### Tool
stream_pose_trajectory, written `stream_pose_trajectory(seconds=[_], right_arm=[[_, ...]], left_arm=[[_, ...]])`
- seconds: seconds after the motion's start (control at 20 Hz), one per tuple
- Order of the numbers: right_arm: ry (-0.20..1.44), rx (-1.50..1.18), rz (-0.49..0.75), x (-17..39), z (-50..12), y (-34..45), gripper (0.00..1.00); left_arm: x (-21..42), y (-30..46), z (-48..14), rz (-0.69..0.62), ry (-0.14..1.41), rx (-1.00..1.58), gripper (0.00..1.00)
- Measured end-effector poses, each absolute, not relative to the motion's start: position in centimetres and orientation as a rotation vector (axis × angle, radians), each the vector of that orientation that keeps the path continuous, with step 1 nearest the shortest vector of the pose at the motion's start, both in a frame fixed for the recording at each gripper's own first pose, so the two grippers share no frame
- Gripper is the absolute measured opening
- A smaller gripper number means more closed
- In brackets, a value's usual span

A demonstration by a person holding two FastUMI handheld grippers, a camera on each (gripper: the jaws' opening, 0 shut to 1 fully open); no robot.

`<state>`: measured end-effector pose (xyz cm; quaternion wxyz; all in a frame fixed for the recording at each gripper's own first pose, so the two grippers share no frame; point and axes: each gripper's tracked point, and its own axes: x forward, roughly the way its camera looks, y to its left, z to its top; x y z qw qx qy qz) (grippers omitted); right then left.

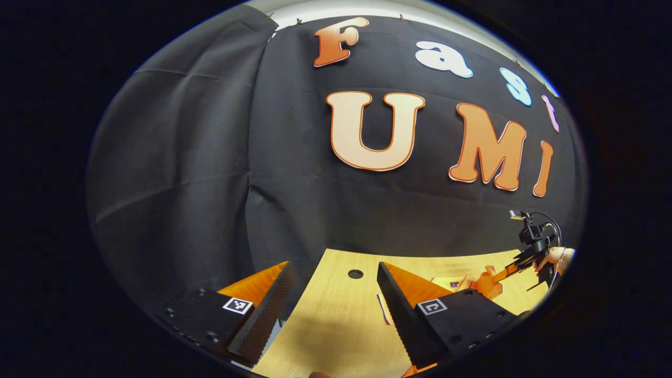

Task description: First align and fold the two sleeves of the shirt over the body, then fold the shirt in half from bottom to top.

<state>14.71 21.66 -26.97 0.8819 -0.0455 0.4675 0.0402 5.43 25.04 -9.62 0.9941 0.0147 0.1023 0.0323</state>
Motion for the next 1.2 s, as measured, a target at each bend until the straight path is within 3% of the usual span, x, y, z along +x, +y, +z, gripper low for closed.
stream_pose_trajectory(seconds=[0.3, 0.35, 0.4, 0.45, 0.6, 0.65, 0.7, 1.0, 1.2], right_arm=[[0.986, -0.017, 0.141, 14.3, -28.0, 25.3, 0.07], [0.992, 0.024, 0.174, 13.8, -28.3, 26.6, 0.12], [0.997, 0.073, 0.199, 13.6, -27.8, 27.7, 0.24], [0.998, 0.111, 0.222, 13.3, -27.6, 28.4, 0.50], [0.961, 0.101, 0.236, 13.2, -26.7, 28.5, 0.77], [0.945, 0.085, 0.231, 13.1, -26.5, 28.2, 0.94], [0.920, 0.073, 0.225, 13.3, -26.1, 27.8, 0.99], [0.770, 0.082, 0.170, 13.2, -21.5, 23.5, 0.99], [0.679, 0.053, 0.146, 12.3, -17.9, 19.9, 0.99]], left_arm=[[4.9, 26.2, -10.5, 0.069, 0.231, 0.033, 0.98], [4.9, 26.3, -10.5, 0.068, 0.232, 0.033, 0.98], [4.8, 26.3, -10.3, 0.069, 0.231, 0.035, 0.98], [4.7, 26.1, -10.6, 0.068, 0.230, 0.035, 0.98], [4.9, 25.3, -10.5, 0.049, 0.235, 0.028, 0.98], [5.1, 24.6, -10.6, 0.043, 0.237, 0.029, 0.98], [5.4, 24.1, -10.6, 0.039, 0.237, 0.034, 0.98], [8.1, 20.0, -10.5, -0.023, 0.233, 0.057, 0.98], [10.9, 17.8, -13.8, -0.057, 0.313, 0.061, 0.98]])
